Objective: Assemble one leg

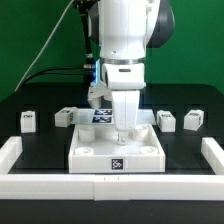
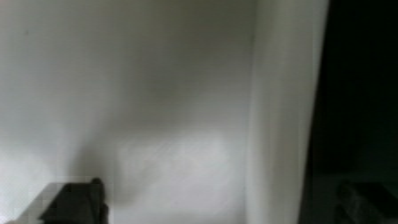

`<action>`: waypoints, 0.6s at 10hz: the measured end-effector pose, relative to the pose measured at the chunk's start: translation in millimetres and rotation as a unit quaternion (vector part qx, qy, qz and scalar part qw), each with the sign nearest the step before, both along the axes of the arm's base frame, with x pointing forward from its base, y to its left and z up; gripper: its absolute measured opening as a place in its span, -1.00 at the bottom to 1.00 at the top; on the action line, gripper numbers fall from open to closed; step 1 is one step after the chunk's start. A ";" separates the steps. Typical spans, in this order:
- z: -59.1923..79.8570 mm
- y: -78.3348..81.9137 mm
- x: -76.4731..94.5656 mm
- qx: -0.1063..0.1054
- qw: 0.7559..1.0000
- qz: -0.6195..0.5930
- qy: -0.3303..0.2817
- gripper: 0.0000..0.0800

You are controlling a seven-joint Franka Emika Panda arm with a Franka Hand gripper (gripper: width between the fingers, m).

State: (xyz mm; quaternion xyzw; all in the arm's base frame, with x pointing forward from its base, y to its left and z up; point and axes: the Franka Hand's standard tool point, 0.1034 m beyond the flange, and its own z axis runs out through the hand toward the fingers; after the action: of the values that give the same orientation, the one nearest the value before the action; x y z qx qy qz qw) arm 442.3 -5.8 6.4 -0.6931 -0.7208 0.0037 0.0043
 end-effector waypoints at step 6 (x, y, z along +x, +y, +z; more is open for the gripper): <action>-0.7 -0.4 -1.0 0.000 1.000 0.000 0.001 -0.86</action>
Offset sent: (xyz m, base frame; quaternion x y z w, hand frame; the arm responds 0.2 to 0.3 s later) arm 0.0000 0.0000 0.0000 0.0000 0.0000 0.0000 1.0000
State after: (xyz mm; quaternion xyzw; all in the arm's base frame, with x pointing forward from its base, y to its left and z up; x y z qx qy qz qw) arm 441.3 -6.3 5.6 -0.6934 -0.7205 0.0046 0.0052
